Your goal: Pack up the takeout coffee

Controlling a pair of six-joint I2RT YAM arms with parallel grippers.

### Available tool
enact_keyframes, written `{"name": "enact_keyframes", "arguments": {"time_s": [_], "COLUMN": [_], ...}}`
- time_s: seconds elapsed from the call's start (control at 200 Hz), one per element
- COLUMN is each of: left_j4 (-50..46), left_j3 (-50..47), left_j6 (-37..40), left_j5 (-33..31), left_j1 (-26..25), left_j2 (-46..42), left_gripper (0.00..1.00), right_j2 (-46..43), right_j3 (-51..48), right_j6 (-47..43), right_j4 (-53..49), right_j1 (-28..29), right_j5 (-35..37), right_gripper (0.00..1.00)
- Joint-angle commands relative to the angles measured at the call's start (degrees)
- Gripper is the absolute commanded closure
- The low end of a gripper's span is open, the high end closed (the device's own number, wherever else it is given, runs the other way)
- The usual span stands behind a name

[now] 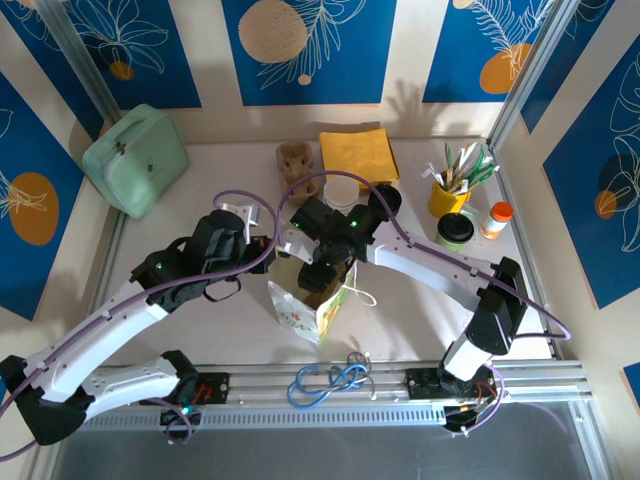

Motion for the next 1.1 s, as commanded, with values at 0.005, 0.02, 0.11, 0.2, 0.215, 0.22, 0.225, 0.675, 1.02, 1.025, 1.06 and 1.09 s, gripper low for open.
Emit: {"name": "enact_keyframes", "arguments": {"time_s": [0.005, 0.02, 0.11, 0.2, 0.215, 0.22, 0.225, 0.675, 1.02, 1.025, 1.06, 1.09], "left_j4": [-0.69, -0.61, -0.60, -1.74, -1.74, -1.73, -1.73, 2.20, 1.33, 1.30, 1.12, 0.85], "left_j3": [0.24, 0.32, 0.49, 0.87, 0.87, 0.82, 0.85, 0.25, 1.22, 1.22, 1.27, 1.35], "left_j6": [-0.73, -0.73, -0.47, -0.29, -0.29, -0.29, -0.29, -0.64, 0.95, 1.03, 1.39, 1.69], "left_j5": [-1.03, -0.99, -1.40, -2.77, -2.81, -2.82, -2.82, -0.31, -5.30, -5.34, -5.90, -6.32], "left_j1": [-0.01, -0.01, -0.04, -0.05, -0.07, -0.04, -0.03, -0.10, -0.11, -0.11, -0.10, -0.10], "left_j2": [0.36, 0.41, 0.54, 1.25, 1.37, 1.40, 1.46, 0.76, -4.07, -4.17, -4.68, -4.96], "left_gripper": [1.00, 1.00, 1.00, 1.00, 1.00, 1.00, 1.00, 0.77, 0.54, 0.53, 0.53, 0.53], "right_j2": [-3.86, -4.17, -5.89, -7.24, -7.47, -7.54, -7.62, -10.89, -13.79, -13.73, -13.46, -13.17], "right_j3": [2.76, 2.88, 4.34, 6.29, 6.55, 6.75, 6.89, 18.24, 10.64, 10.59, 10.17, 9.77], "right_j6": [-0.12, 0.10, 2.23, 5.58, 6.45, 6.65, 6.93, 48.93, 64.92, 64.98, 65.21, 65.32], "right_j4": [0.44, 0.48, 0.39, 0.27, 0.32, 0.32, 0.33, -15.16, -15.51, -15.50, -15.05, -14.50], "right_j1": [0.73, 0.78, 0.96, 1.51, 1.68, 1.76, 1.80, 3.25, 0.70, 0.61, -0.16, -0.86], "right_j5": [-1.16, -1.27, -1.53, -0.66, -0.11, 0.09, 0.23, 20.58, 22.65, 22.50, 21.26, 20.20], "right_gripper": [0.44, 0.44, 0.42, 0.38, 0.38, 0.37, 0.37, 0.37, 0.38, 0.38, 0.38, 0.38]}}
